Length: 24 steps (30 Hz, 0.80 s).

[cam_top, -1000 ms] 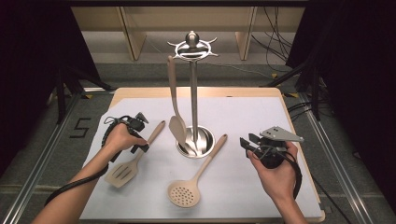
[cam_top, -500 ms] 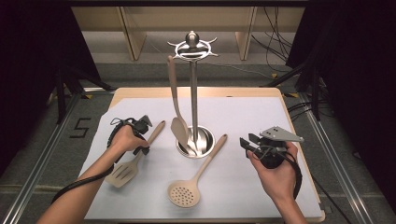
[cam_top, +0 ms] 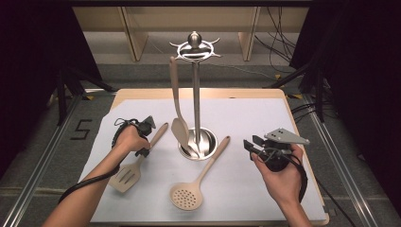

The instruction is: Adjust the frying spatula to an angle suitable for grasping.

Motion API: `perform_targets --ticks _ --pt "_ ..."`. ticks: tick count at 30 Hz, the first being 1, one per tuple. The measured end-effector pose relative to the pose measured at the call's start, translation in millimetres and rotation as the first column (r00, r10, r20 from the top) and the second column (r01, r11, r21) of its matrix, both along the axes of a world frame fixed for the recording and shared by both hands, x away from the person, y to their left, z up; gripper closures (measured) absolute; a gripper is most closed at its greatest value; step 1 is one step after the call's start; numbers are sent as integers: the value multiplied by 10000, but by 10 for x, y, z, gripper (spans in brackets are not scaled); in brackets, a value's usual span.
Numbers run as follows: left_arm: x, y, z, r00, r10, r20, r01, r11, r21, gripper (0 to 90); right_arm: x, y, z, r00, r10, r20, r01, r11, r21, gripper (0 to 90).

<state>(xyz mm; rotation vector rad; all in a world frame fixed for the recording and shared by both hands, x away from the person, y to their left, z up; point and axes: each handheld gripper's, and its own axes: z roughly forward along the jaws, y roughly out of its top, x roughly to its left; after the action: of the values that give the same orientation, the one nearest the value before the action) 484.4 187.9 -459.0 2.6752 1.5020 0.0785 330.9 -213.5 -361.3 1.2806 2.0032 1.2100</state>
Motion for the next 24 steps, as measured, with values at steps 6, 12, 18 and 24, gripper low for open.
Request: perform_targets --ticks 6,12,18,24 --pt "-13 25 10 9999 163 -17 -163 9997 -198 781 -11 -6 3 9999 -132 7 132 9998 129 630" --pt "-60 148 13 9997 165 168 -149 9956 -925 782 12 -25 15 9998 8 206 -11 9999 108 637" --pt "-137 221 35 9964 155 836 -52 9924 -1229 782 0 -22 13 9998 -188 63 187 9996 197 639" --pt "-227 307 15 9793 446 1972 -38 9792 -2029 782 10 -24 13 9998 -71 169 71 10000 3 642"
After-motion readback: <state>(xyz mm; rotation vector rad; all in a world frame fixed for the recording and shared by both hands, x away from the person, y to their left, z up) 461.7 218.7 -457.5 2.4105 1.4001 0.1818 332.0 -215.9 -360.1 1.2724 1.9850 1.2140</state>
